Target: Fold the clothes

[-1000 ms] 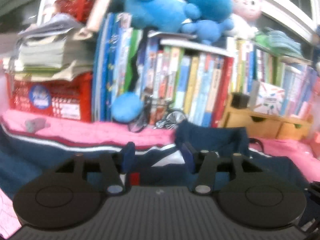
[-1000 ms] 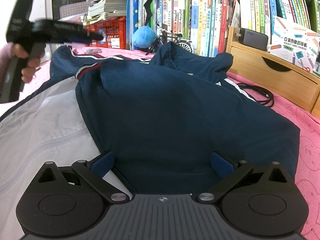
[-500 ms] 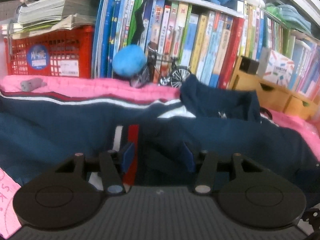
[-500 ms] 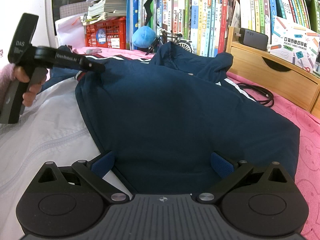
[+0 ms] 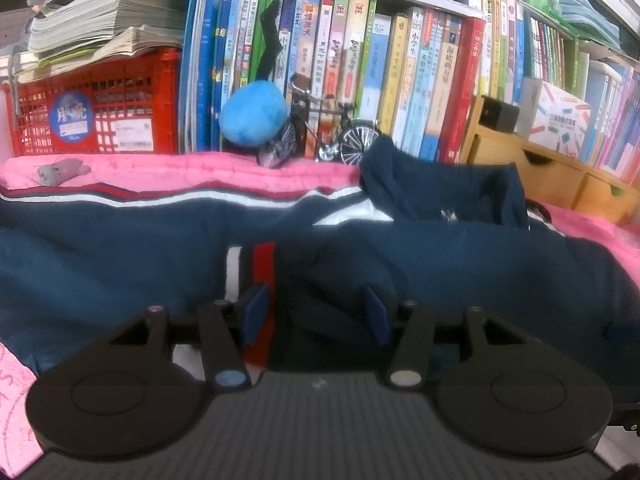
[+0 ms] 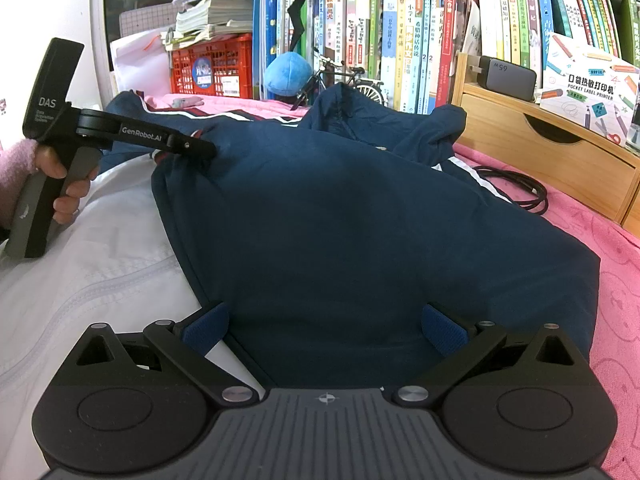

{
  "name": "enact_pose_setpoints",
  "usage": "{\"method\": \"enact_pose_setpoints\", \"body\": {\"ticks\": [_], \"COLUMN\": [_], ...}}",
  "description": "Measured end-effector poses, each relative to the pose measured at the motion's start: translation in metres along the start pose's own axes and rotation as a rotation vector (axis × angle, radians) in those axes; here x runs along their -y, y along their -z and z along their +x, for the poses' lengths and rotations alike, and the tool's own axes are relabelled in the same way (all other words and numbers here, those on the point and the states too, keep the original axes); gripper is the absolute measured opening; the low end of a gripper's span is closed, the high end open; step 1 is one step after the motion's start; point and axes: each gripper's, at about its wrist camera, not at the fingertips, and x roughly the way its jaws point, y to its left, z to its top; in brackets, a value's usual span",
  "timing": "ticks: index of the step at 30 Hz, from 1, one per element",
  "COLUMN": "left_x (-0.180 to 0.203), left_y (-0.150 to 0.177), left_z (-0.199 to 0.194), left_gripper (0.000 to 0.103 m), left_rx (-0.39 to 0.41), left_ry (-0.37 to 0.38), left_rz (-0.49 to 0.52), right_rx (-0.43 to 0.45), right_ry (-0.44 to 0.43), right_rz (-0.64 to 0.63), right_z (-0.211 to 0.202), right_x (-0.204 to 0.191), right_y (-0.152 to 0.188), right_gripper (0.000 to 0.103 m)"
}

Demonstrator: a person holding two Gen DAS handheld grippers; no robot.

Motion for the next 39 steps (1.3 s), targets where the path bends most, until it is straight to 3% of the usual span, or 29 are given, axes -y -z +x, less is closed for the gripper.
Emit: {"method": "enact_pose_setpoints", "body": {"ticks": [18, 22, 24, 25, 30, 34, 36, 39], "left_x": [0.001, -0.005, -0.015, -0.016, 0.016, 0.037, 0.040, 0.023], "left_y": [-0.006, -0.012, -0.014, -0.015, -0.017, -0.008, -0.001, 0.012], "left_z": [-0.015, -0.024, -0.028, -0.034, -0.066, -0.057, -0.047, -0.035], "left_gripper": [0.054, 0.054, 0.052, 0.052, 0.054, 0.054, 0.054, 0.053], "left_rx": [0.017, 0.024, 0.023, 0.038, 0.124, 0.059, 0.012, -0.035], "left_ry": [0.008, -0.092, -0.130, -0.128, 0.049, 0.170, 0.174, 0.086], "left_rz": [0.013, 0.053, 0.023, 0.021, 0.139, 0.155, 0.173, 0.199], "right_rx": [0.000, 0.000, 0.000, 0.000, 0.000, 0.000, 0.000, 0.000], "right_ry": [0.000, 0.000, 0.001, 0.001, 0.001, 0.002, 0.002, 0.002], "right_rz": [0.002, 0.002, 0.003, 0.003, 0.003, 0.004, 0.004, 0.004], "right_z": [0.000, 0.000, 0.000, 0.000, 0.000, 0.000, 0.000, 0.000], "right_x": [0.000, 0.000, -0.001, -0.001, -0.001, -0.001, -0.001, -0.001], "right_y": [0.000, 0.000, 0.000, 0.000, 0.000, 0.000, 0.000, 0.000], "right_gripper": [0.103, 0.103, 0.103, 0.103, 0.103, 0.103, 0.103, 0.103]}}
